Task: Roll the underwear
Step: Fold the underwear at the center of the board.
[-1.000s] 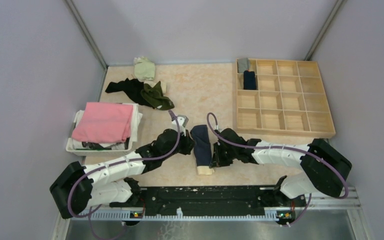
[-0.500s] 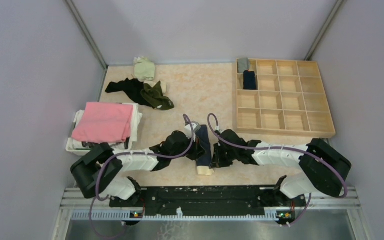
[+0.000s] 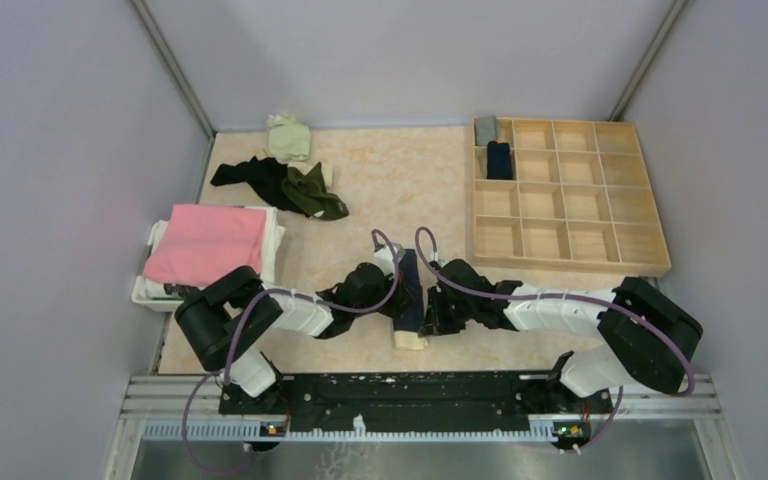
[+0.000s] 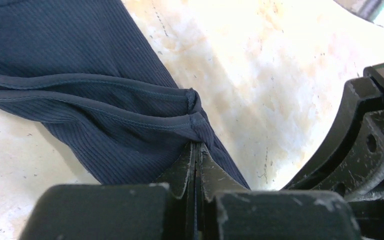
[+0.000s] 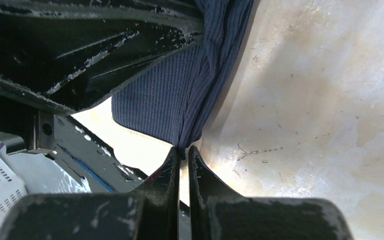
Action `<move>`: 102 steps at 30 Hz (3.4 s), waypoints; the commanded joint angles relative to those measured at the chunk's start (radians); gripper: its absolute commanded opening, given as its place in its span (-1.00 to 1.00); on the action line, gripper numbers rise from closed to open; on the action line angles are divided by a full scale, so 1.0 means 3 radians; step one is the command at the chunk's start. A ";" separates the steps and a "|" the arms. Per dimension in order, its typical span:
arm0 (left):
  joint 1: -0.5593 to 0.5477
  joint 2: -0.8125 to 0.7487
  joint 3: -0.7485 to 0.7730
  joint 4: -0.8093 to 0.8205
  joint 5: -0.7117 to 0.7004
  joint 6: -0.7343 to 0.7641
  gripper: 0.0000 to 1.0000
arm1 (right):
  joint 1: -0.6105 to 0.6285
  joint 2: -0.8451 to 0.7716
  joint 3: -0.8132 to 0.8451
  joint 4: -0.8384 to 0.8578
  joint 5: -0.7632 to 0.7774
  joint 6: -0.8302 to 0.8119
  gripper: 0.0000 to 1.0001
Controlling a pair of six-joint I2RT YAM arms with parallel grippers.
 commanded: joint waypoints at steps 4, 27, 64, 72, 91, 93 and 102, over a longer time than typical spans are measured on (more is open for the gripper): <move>0.0011 0.0076 0.0018 0.0157 -0.0352 -0.0046 -1.00 | 0.0041 -0.0023 -0.0098 -0.0073 0.0057 -0.0024 -1.00; -0.0014 -0.0494 0.0095 -0.0161 0.0035 0.0111 -1.00 | 0.0037 -0.0197 -0.0044 -0.0007 -0.0193 -0.0037 -0.01; -0.0639 -0.2131 -0.0794 -0.1071 -0.0528 -0.0517 -1.00 | 0.0040 -0.0015 -0.0172 0.0439 -0.0180 -0.0019 -1.00; -0.0993 -0.1842 -0.0774 -0.0758 -0.0793 -0.0708 -1.00 | 0.0040 0.0025 -0.0182 0.0450 -0.0192 0.0000 -1.00; -0.1001 -0.1032 -0.1007 -0.0395 -0.1151 -0.1080 -1.00 | 0.0040 0.0021 -0.0183 0.0346 -0.0139 -0.0017 -1.00; -0.1014 -0.1034 -0.1074 -0.0381 -0.1150 -0.1125 -1.00 | 0.0041 0.0019 -0.0187 0.0337 -0.0129 -0.0024 -1.00; -0.1038 -0.1347 -0.0942 -0.0663 -0.1204 -0.1012 -1.00 | 0.0040 -0.0013 -0.0142 0.0320 -0.0088 -0.0031 -1.00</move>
